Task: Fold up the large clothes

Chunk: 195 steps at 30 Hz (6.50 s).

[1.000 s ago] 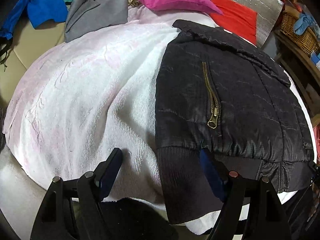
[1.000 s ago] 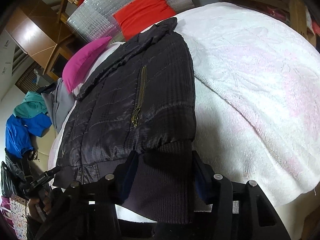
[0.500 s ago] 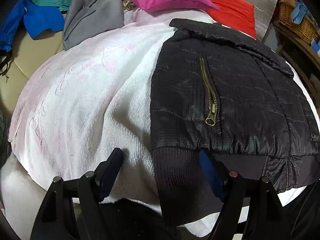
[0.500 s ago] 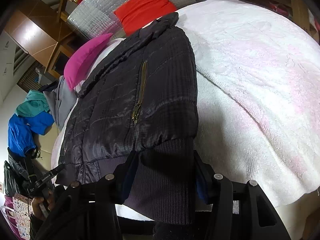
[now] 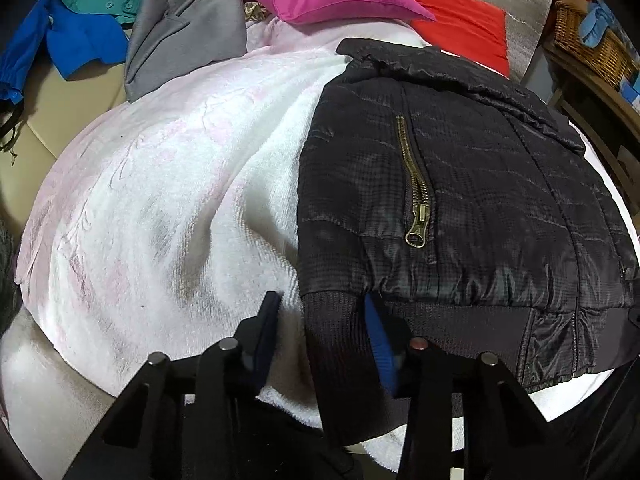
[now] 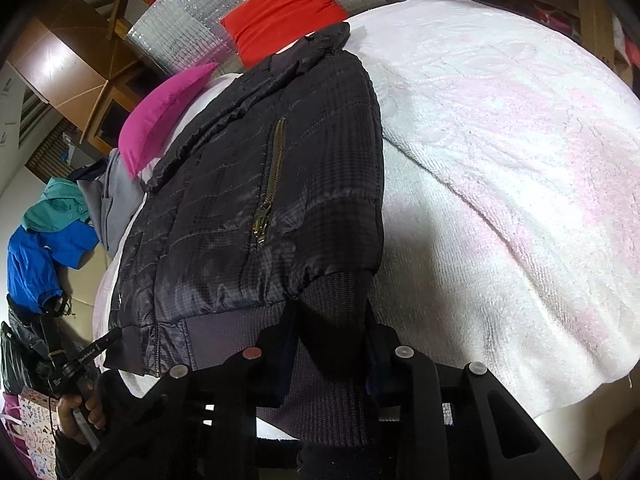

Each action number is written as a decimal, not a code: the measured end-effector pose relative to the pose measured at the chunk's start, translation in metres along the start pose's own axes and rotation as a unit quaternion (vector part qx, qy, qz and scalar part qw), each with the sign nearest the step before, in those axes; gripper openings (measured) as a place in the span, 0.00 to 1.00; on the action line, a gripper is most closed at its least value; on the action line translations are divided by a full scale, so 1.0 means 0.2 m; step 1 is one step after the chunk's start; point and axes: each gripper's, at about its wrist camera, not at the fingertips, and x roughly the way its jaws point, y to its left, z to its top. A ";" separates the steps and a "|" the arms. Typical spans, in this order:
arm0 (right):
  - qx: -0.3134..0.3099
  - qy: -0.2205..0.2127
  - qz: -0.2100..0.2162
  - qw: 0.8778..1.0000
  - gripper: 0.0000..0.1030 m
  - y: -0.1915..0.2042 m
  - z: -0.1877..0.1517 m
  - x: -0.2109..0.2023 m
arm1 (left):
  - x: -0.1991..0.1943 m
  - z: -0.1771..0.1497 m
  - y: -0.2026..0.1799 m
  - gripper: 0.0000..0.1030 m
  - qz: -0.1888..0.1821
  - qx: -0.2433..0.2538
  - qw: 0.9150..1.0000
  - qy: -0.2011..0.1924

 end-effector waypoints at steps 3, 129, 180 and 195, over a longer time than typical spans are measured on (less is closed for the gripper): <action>0.010 0.001 0.010 1.000 0.33 -0.02 0.00 -0.01 | -0.01 0.01 0.01 0.46 0.000 -0.004 1.000 0.001; -0.149 -0.044 0.089 0.984 0.63 0.63 1.34 0.55 | 0.36 1.17 -0.70 0.69 -0.182 0.061 0.974 -0.123; -0.225 0.018 0.069 0.972 0.78 1.02 0.71 0.57 | 0.29 1.29 -0.30 0.65 -0.016 0.054 0.989 -0.139; -0.013 -0.034 0.023 0.999 0.80 -0.01 0.13 -0.26 | -0.01 0.32 -0.06 0.72 -0.044 0.009 0.998 -0.047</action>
